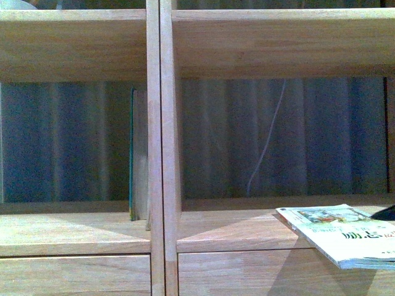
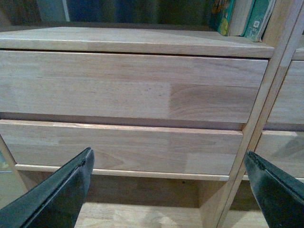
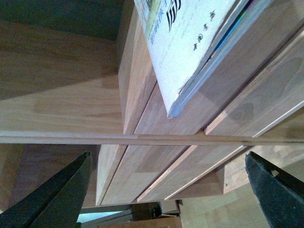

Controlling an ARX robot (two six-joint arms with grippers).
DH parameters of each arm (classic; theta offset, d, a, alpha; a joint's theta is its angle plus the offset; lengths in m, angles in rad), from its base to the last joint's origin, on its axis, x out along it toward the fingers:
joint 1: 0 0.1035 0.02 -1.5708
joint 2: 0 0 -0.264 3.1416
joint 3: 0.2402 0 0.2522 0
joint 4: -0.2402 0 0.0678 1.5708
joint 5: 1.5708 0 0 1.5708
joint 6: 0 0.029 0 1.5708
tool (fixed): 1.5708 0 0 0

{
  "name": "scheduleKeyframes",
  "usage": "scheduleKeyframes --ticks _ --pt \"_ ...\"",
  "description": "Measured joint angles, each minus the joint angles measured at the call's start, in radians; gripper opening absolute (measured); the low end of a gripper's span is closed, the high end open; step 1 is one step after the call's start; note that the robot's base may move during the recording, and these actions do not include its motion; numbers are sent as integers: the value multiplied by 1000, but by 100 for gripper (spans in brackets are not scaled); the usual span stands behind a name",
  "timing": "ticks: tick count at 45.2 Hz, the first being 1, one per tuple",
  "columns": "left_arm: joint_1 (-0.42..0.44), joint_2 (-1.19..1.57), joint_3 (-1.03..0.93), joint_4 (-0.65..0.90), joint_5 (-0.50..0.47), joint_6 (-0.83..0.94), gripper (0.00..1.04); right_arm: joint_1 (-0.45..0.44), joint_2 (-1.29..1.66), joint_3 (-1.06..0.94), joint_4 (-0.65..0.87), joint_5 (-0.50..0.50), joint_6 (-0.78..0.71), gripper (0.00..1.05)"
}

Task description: Organize books on shelf

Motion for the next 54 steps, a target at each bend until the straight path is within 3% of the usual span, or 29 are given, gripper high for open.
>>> scheduleKeyframes --ticks 10,38,54 --pt "0 0 0 0 0 0 97 49 193 96 48 70 22 98" --pt "0 0 0 0 0 0 97 5 472 367 22 163 -38 97" --pt "0 0 0 0 0 0 97 -24 478 370 19 158 -58 53"
